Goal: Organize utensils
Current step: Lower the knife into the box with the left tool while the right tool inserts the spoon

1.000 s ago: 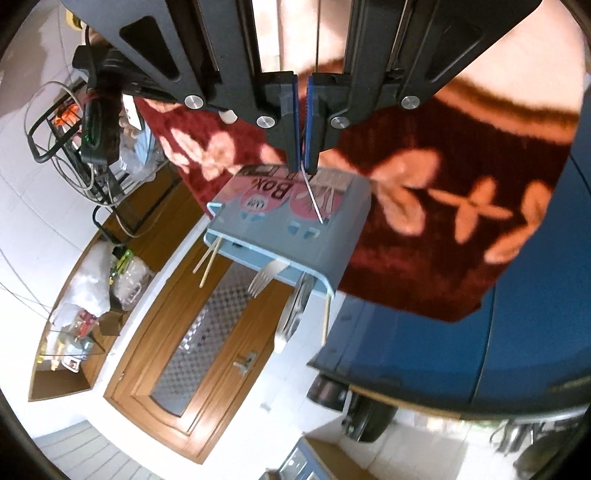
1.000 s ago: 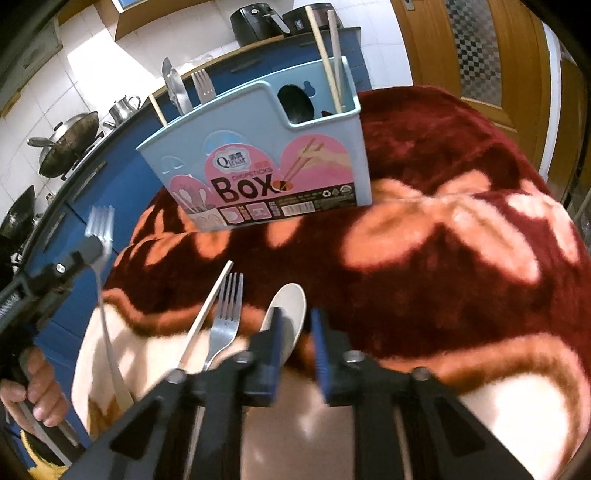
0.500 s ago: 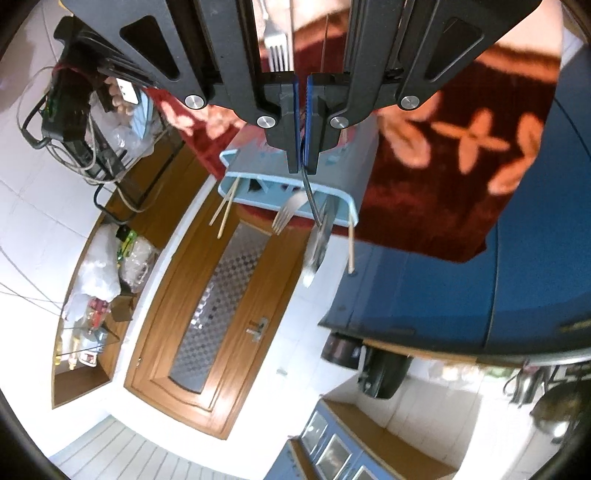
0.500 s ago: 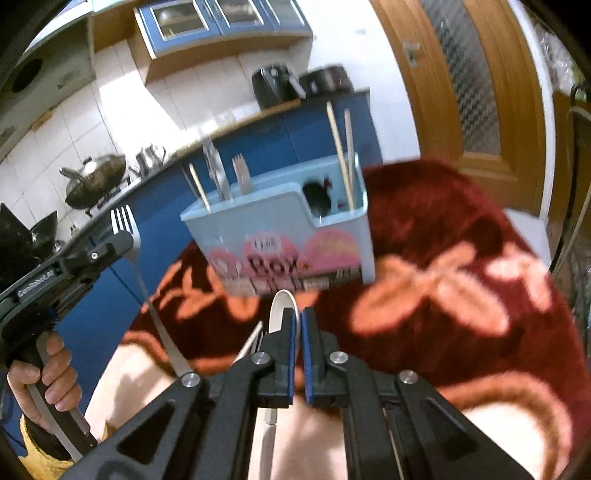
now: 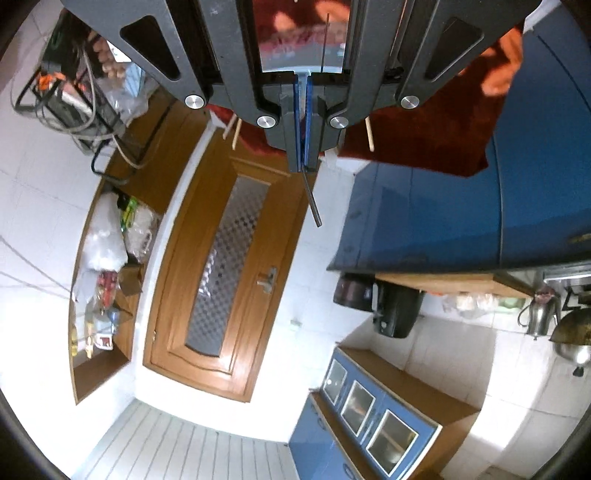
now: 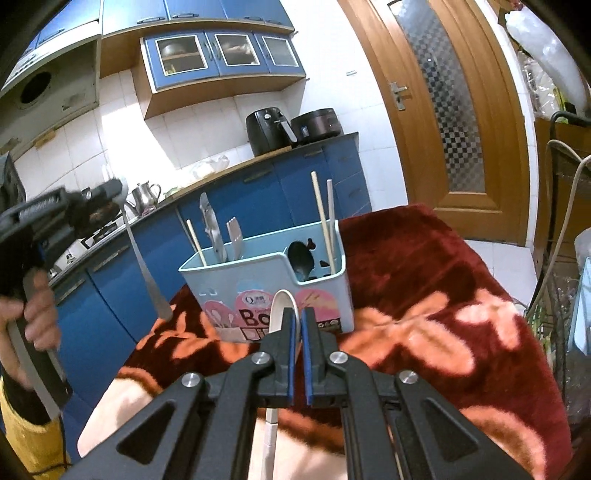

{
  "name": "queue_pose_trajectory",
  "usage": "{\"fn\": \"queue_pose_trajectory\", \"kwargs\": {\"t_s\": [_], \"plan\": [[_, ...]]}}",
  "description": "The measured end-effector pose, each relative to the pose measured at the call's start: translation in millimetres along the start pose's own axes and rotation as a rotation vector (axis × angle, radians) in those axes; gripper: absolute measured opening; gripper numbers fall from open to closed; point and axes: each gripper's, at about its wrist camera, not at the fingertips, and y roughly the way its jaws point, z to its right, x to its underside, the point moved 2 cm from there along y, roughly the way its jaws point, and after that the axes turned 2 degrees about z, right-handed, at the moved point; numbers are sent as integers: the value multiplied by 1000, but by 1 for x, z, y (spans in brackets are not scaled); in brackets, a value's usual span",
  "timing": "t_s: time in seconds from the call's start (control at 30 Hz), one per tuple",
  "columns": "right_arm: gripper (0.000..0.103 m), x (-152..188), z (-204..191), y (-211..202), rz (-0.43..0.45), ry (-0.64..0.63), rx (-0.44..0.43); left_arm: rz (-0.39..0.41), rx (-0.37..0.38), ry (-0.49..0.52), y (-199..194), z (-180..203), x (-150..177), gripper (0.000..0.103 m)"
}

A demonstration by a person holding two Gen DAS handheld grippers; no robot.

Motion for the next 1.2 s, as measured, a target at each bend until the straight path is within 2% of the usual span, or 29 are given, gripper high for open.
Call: {"fn": "queue_pose_trajectory", "kwargs": {"t_s": [0.27, 0.7, 0.83, 1.07, 1.2], "plan": [[5, -7, 8, -7, 37, -7, 26, 78, -27, -9, 20, -4, -22, 1], [5, -32, 13, -1, 97, -41, 77, 50, -39, -61, 57, -27, 11, 1], [5, -53, 9, 4, 165, -70, 105, 38, -42, -57, 60, -29, 29, 1], [5, -99, 1, 22, 334, -100, 132, 4, -48, -32, 67, -28, 48, 1], [5, -116, -9, 39, 433, -159, 187, -19, -48, -28, 71, -31, 56, 1]]}}
